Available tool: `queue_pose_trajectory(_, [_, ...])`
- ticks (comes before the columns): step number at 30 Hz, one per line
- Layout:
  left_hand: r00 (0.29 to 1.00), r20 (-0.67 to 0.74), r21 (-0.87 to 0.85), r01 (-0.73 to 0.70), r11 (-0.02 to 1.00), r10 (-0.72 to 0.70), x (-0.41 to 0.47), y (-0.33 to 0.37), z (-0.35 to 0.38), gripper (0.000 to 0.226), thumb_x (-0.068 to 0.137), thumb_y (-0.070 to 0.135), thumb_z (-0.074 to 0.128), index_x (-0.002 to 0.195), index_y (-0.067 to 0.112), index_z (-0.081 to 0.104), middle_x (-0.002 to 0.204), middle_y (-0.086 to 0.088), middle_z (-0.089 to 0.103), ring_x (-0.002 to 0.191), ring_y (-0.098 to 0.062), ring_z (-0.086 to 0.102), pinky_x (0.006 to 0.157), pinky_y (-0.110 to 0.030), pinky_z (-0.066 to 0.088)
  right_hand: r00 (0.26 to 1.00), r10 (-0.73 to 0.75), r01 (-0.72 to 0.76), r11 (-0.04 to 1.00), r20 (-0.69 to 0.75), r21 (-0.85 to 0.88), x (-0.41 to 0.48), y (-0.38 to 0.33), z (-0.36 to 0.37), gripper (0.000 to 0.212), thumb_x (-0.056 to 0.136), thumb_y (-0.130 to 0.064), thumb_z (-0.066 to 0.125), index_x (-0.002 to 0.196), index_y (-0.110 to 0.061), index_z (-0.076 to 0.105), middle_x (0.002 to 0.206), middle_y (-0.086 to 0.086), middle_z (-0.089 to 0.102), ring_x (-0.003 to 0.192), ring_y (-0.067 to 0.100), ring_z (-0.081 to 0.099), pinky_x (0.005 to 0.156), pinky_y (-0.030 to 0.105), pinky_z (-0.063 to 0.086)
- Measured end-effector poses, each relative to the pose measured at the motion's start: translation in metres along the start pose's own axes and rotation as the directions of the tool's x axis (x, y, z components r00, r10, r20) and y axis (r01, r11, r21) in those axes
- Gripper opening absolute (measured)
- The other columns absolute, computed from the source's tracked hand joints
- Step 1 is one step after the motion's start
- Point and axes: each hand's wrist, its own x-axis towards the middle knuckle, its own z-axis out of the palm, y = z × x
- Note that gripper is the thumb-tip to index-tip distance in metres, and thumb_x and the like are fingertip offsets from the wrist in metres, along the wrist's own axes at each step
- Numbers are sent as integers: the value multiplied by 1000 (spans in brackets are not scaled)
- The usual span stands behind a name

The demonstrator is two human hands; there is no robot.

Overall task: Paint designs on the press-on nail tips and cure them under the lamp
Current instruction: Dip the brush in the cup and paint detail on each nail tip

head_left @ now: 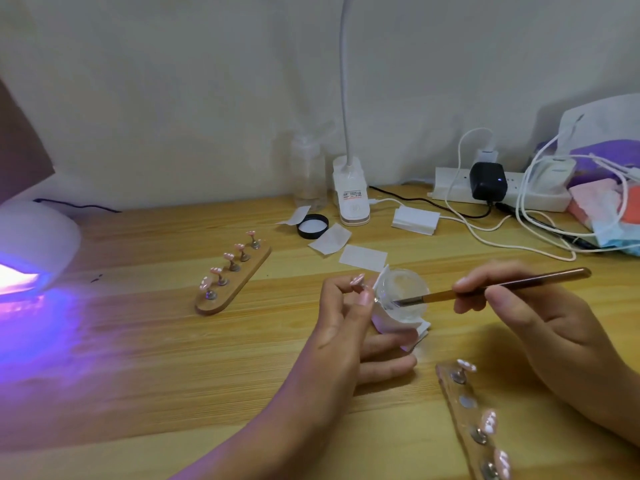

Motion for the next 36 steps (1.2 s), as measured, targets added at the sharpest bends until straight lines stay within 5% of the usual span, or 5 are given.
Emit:
queue_pose_trajectory(7, [996,76,-32,-33,999,35,2,-3,-1,12,89,44,50,87,48,61,123,17,61,106,-29,69,85,-42,58,995,-92,93,995,33,-42,-1,1,-3,24,91,-16,41,97,-7,62,93,-6,62,87,14,61,81,21,49])
queue_pose_trajectory(22, [994,86,-15,-71,997,72,1,-3,0,12,90,45,48,93,44,60,130,23,59,107,-27,69,89,-33,56,937,-254,337,840,241,-426,-3,-5,-1,21,84,-13,40,85,-13,61,96,-12,51,92,12,50,81,30,37])
queue_pose_trajectory(27, [995,86,-52,-55,997,60,1,-3,0,12,89,44,50,91,43,62,131,21,59,107,-28,69,89,-34,56,959,-220,267,912,177,-312,-2,-2,-1,22,87,-15,38,85,-13,60,91,-12,54,88,11,53,78,27,40])
queue_pose_trajectory(33, [998,59,-231,34,972,-21,3,5,-2,15,88,40,55,79,35,67,116,7,71,103,-39,69,89,-40,57,986,-21,30,998,-163,59,3,-1,-5,23,86,-25,44,86,-30,66,86,-11,60,82,9,55,77,16,46])
queue_pose_trajectory(36, [995,47,-242,92,966,-84,7,10,-1,17,84,38,58,97,28,63,121,6,69,100,-43,69,86,-42,58,968,65,-35,991,-242,126,5,5,-10,28,89,-22,44,83,-33,68,84,-8,60,80,8,54,76,15,46])
